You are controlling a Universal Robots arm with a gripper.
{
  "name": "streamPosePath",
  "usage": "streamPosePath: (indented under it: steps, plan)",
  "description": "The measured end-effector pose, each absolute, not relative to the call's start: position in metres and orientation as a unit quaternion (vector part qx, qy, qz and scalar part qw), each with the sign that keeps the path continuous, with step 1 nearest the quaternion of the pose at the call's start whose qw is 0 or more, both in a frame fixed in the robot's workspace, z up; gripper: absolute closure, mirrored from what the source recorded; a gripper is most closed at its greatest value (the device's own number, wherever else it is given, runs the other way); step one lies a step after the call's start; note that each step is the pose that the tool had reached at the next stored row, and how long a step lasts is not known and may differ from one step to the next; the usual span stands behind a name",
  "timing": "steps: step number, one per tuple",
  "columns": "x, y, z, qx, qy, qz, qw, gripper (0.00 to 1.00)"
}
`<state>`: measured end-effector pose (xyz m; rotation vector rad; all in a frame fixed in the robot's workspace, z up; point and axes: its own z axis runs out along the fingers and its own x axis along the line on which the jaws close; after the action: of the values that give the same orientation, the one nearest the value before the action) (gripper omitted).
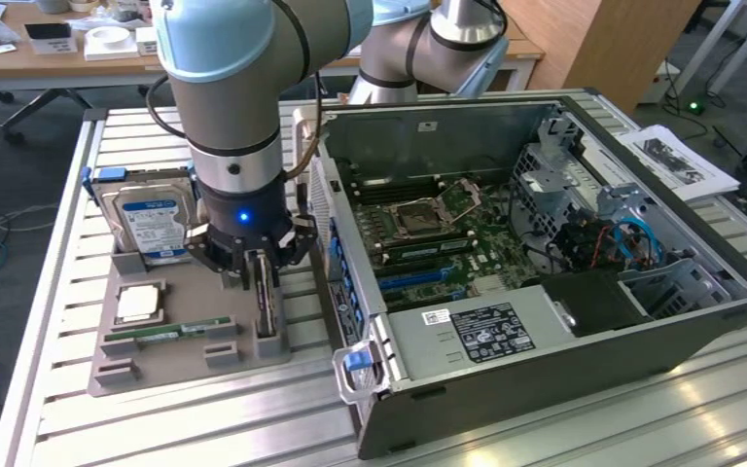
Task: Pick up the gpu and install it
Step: 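Pick up the gpu and move the gpu toward the slot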
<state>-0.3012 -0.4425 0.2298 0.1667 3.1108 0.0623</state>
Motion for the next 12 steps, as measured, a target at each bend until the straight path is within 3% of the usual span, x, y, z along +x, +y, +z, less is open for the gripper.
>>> streamPosePath:
  steps: [12]
  plan:
    - [-0.3012, -0.4424, 0.2309, 0.053, 0.998, 0.02, 0.013, 0.59]
